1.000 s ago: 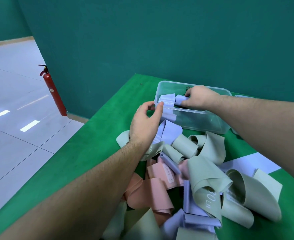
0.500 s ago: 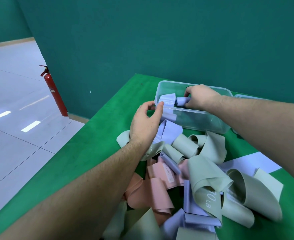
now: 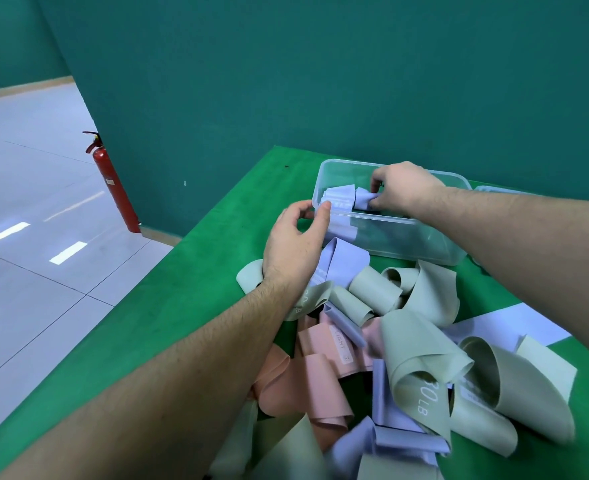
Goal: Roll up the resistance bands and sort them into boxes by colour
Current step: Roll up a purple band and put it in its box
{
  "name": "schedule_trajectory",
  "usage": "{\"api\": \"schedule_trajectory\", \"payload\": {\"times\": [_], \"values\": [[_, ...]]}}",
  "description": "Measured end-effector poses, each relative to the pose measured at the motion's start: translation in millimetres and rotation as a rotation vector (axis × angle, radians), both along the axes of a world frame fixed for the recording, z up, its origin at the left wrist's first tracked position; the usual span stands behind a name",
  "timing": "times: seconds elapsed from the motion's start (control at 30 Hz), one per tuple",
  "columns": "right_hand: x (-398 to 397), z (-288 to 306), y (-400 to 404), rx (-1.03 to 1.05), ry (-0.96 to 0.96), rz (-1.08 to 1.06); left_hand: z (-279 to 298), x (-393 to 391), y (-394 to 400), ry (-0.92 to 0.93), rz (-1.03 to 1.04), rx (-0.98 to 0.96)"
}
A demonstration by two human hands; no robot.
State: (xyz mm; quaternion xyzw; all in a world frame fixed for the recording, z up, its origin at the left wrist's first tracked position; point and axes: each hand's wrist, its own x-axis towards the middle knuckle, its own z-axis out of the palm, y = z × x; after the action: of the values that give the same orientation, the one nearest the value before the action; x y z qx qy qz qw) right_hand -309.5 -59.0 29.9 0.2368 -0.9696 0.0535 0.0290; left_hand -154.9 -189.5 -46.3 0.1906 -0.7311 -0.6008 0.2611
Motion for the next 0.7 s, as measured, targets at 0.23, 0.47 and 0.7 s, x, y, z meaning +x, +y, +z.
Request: {"api": "schedule_trajectory", "payload": {"times": [0.23,0.47,0.7], "values": [[3.0,0.3,6.7,0.01,-0.018,-0.013,1.0,0.3,-0.2,0.009,-0.008,0.006],[3.9,2.7,14.2,0.008,-0.049,-0.012,2.0,3.0,0.7,0.004,-0.011,-0.009],[17.7,14.7,27.7,-0.027,0.012,0.004,2.7,0.4,-0.7,0.069,0.031,-0.022]]}}
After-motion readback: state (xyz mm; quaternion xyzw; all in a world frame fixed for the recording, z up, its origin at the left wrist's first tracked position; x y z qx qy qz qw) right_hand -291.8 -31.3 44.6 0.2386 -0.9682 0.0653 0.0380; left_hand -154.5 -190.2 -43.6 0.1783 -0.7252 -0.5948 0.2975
